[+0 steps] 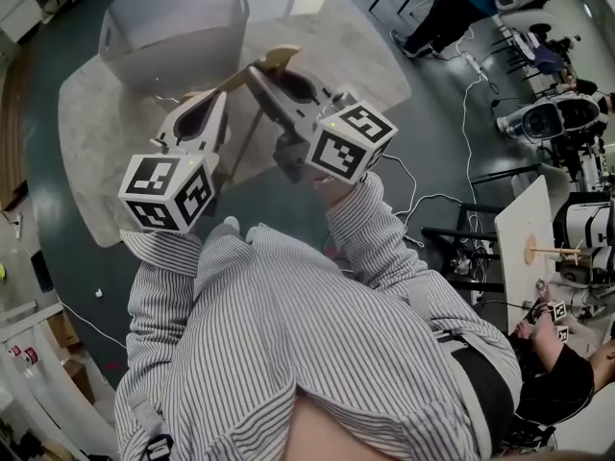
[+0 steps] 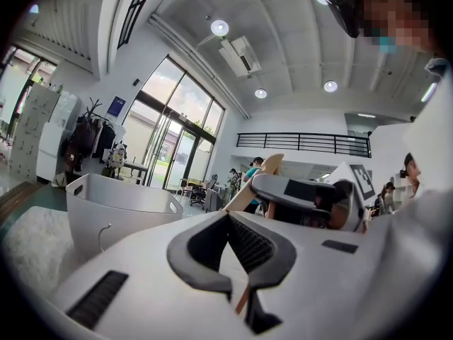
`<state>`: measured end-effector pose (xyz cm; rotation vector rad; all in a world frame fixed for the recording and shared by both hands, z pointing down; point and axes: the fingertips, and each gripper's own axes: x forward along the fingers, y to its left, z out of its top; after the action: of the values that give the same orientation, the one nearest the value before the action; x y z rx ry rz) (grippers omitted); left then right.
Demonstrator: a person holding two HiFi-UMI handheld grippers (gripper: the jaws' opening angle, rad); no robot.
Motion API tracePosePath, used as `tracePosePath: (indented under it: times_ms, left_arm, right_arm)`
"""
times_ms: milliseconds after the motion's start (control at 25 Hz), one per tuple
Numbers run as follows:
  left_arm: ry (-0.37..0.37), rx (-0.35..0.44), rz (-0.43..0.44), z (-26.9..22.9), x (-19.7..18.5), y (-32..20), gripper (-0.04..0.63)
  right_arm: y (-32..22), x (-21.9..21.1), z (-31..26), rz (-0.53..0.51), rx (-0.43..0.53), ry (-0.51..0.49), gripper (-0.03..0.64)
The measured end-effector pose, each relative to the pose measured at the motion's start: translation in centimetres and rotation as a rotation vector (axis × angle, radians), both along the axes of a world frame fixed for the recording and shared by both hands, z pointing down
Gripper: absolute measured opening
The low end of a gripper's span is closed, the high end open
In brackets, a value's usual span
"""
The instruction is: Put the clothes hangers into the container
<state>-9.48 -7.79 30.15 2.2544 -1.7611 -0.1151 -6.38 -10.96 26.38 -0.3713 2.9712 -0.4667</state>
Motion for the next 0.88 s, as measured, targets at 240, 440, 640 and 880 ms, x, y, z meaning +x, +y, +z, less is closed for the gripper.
tracePosePath:
  times_ms: [240, 440, 640, 880]
  left_arm:
    - [0.000, -0.003, 0.004, 0.6, 0.5, -0.1, 0.009]
    - [-0.005, 0.005, 0.007, 0.3, -0.3, -1.2, 0.009]
    - [0.009, 0.007, 0.009, 0.2, -2.6, -3.0, 0.009]
    - [0.010, 0.017, 0.006, -0.4, -5.4, -5.5, 0.009]
  right_arm:
    - [-0.2, 0.3, 0.3, 0.001, 0.016, -0.004, 0.055]
    - [-1.2, -0.9, -0.2, -0.007, 0.027, -0.009, 0.055]
    - [-3.0, -3.4, -0.6, -0.018, 0.045, 0.001, 0.055]
    - [-5.6, -5.8, -1.7, -0.028, 0.048, -0.018, 0.055]
